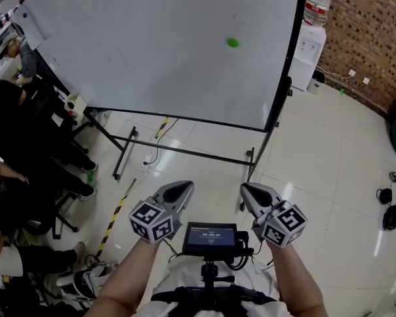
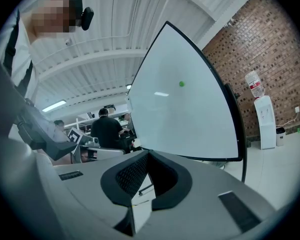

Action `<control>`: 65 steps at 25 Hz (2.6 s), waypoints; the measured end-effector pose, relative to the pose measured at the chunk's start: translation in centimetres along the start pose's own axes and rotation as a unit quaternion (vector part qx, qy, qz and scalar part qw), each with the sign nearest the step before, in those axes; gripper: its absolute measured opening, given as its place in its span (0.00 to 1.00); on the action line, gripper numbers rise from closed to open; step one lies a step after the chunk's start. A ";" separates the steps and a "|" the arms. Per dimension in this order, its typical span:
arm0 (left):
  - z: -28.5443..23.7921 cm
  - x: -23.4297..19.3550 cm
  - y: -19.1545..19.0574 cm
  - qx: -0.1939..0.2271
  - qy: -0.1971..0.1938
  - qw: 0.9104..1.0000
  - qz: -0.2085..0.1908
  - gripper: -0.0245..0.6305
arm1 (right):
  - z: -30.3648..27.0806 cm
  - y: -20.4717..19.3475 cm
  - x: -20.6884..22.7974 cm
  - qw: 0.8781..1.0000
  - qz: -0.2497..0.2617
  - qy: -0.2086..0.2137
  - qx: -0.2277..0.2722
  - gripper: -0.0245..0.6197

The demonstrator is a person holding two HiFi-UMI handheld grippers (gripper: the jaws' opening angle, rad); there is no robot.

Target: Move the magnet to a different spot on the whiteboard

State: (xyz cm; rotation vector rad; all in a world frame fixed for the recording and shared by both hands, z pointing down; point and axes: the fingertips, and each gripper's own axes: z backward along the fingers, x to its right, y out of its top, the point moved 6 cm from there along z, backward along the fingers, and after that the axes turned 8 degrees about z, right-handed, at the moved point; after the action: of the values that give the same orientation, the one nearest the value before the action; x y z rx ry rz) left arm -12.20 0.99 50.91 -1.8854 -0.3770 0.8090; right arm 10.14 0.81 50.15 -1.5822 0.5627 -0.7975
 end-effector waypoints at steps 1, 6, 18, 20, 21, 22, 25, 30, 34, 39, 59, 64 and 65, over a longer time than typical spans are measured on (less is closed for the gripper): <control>-0.7 0.4 0.0 0.001 0.001 1.000 0.000 0.08 | 0.5 0.0 0.7 1.000 0.000 0.001 -0.002 0.09; -4.5 2.9 0.8 0.017 0.003 1.000 -0.010 0.08 | 2.7 0.9 4.5 1.000 0.013 0.008 -0.007 0.09; -8.7 5.7 3.6 0.032 0.022 0.999 -0.030 0.08 | 2.3 4.2 9.9 0.998 0.043 0.046 -0.001 0.09; -9.3 5.7 4.4 0.033 0.022 0.999 -0.035 0.08 | 1.8 4.6 10.3 0.998 0.044 0.049 0.000 0.09; -9.6 5.6 4.7 0.033 0.021 0.999 -0.037 0.08 | 1.6 4.7 10.6 0.998 0.044 0.049 0.000 0.09; -10.0 5.5 4.9 0.032 0.020 0.999 -0.037 0.08 | 1.5 4.8 10.8 0.998 0.044 0.050 0.000 0.09; -11.5 5.4 5.7 0.031 0.012 0.999 -0.041 0.08 | 1.3 5.1 11.9 0.998 0.043 0.045 0.000 0.09; -14.1 4.6 7.4 0.031 0.000 0.998 -0.062 0.08 | 0.7 6.0 13.8 0.999 0.042 0.031 0.001 0.09; -15.7 3.7 9.4 0.033 -0.001 0.994 -0.100 0.08 | -0.6 7.3 15.0 0.999 0.043 0.024 0.008 0.09; -17.3 2.4 12.7 0.031 0.003 0.984 -0.177 0.08 | -3.1 8.5 16.1 0.999 0.044 0.022 0.016 0.09; -22.6 1.0 27.0 0.034 0.099 0.890 -0.444 0.14 | -8.1 14.2 20.0 0.998 0.064 0.003 0.028 0.09; -22.9 1.4 29.4 0.047 0.129 0.853 -0.504 0.17 | -8.9 14.6 20.1 0.998 0.061 -0.002 0.028 0.09; -23.1 1.5 29.6 0.046 0.132 0.844 -0.518 0.18 | -9.0 14.6 20.1 0.998 0.061 -0.003 0.028 0.09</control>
State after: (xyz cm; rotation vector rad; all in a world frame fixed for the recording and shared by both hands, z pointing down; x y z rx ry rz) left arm 1.85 -27.05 30.19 -1.3576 -1.0295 -0.1676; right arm 17.47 -22.39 39.85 -1.4844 0.6212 -0.7114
